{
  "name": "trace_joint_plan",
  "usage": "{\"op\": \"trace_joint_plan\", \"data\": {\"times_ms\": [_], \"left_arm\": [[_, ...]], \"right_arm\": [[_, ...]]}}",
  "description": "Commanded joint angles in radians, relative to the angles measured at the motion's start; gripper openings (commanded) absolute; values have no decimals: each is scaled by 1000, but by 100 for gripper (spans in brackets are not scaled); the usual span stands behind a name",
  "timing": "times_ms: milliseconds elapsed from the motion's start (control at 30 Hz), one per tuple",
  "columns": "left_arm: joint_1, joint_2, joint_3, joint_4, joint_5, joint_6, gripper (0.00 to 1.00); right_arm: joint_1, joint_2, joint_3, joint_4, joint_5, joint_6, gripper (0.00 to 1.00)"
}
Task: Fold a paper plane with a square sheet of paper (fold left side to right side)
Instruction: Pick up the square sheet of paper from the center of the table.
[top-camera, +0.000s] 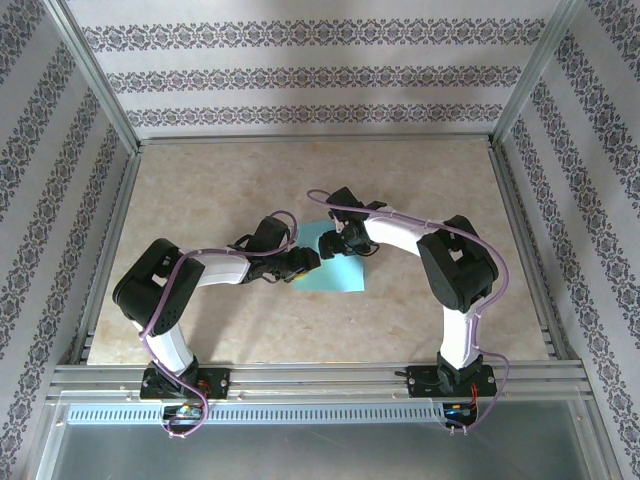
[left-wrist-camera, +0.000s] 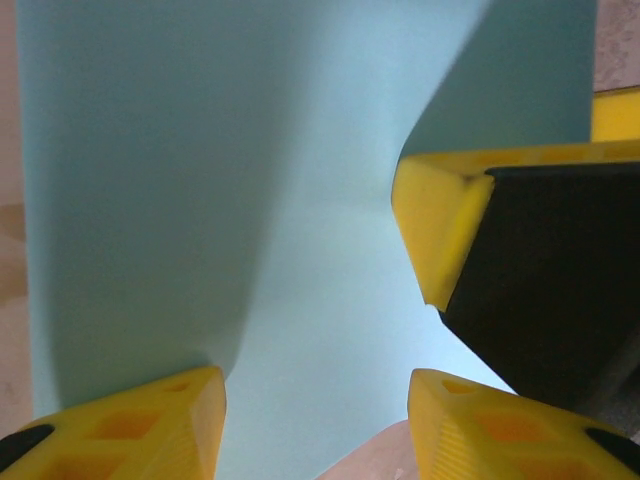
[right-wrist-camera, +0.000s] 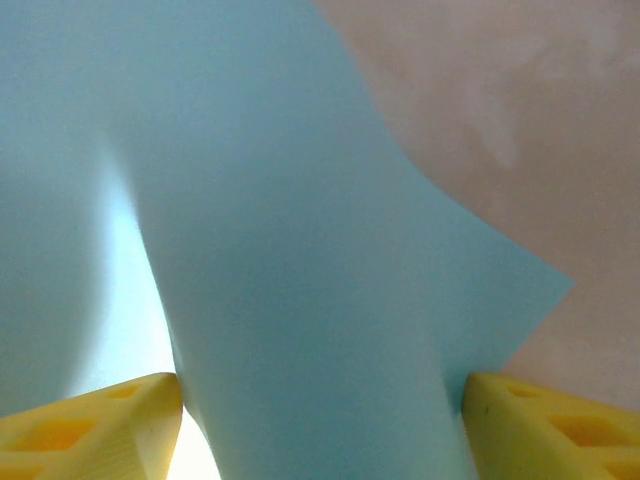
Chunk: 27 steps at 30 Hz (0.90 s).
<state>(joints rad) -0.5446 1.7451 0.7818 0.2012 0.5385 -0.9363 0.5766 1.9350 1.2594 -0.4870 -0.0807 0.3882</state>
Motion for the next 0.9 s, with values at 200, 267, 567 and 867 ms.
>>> {"op": "trace_joint_plan", "data": {"times_ms": [200,267,567,867], "left_arm": [[-15,6,12,0,-4,-3,51],[-17,0,12,0,-5,-1,52],[10,-104,34,-52,-32,101,63],[202,-321,-73,-11,86,201,71]], "right_arm": [[10,-16,26,-53,-30,-9,56],[10,-17,25,-53,-34,-9,53],[1,-57,4,-33,-118,-20,40],[-61,-241,-86,63,-330,-20,32]]}}
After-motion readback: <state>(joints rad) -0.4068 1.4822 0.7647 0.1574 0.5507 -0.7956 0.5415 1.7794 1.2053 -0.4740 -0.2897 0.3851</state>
